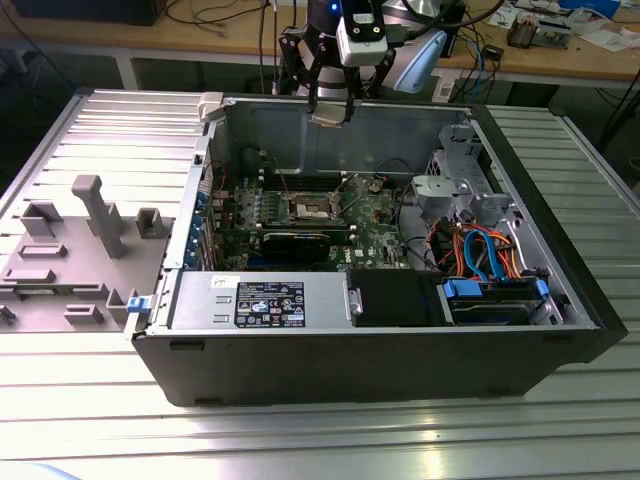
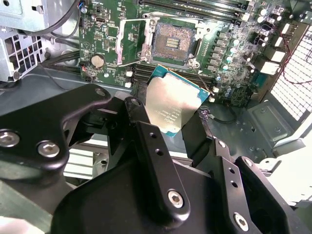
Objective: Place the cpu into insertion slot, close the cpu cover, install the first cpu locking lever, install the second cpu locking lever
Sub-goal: 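Place the cpu into insertion slot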
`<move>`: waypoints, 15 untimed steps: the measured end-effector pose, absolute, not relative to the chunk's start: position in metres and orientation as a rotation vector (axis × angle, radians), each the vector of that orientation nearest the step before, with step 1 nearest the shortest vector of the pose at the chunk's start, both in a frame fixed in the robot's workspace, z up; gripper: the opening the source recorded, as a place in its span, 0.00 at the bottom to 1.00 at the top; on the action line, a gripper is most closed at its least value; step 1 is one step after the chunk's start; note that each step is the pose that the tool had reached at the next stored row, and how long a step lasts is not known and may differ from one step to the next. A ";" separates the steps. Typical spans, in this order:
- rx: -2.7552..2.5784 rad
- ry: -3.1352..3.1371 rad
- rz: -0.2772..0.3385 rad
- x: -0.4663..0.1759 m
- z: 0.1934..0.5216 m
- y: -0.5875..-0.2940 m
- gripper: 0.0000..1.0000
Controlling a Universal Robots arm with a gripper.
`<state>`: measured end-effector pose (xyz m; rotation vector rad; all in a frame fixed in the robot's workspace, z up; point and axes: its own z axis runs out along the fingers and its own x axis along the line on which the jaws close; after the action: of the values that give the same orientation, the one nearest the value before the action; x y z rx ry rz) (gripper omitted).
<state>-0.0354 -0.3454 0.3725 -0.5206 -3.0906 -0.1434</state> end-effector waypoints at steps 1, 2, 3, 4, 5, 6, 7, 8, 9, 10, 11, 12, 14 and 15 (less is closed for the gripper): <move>-0.521 -3.091 -0.143 -0.035 0.373 -0.345 0.53; -0.521 -3.091 -0.143 -0.035 0.373 -0.345 0.53; -0.521 -3.091 -0.143 -0.035 0.373 -0.345 0.53; -0.521 -3.091 -0.143 -0.035 0.373 -0.345 0.53; -0.521 -3.091 -0.143 -0.035 0.373 -0.345 0.53; -0.521 -3.090 -0.143 -0.035 0.373 -0.345 0.53; -0.521 -3.090 -0.143 -0.035 0.373 -0.345 0.53; -0.522 -3.090 -0.143 -0.035 0.373 -0.345 0.53; -0.523 -3.090 -0.143 -0.035 0.373 -0.345 0.53; -0.526 -3.090 -0.143 -0.035 0.373 -0.345 0.53; -0.529 -3.089 -0.143 -0.035 0.373 -0.345 0.53; -0.533 -3.089 -0.143 -0.035 0.373 -0.345 0.53; -0.543 -3.087 -0.143 -0.035 0.373 -0.345 0.53; -0.546 -3.087 -0.143 -0.035 0.373 -0.345 0.53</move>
<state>-0.0354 -0.3454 0.3725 -0.5462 -3.0869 -0.1434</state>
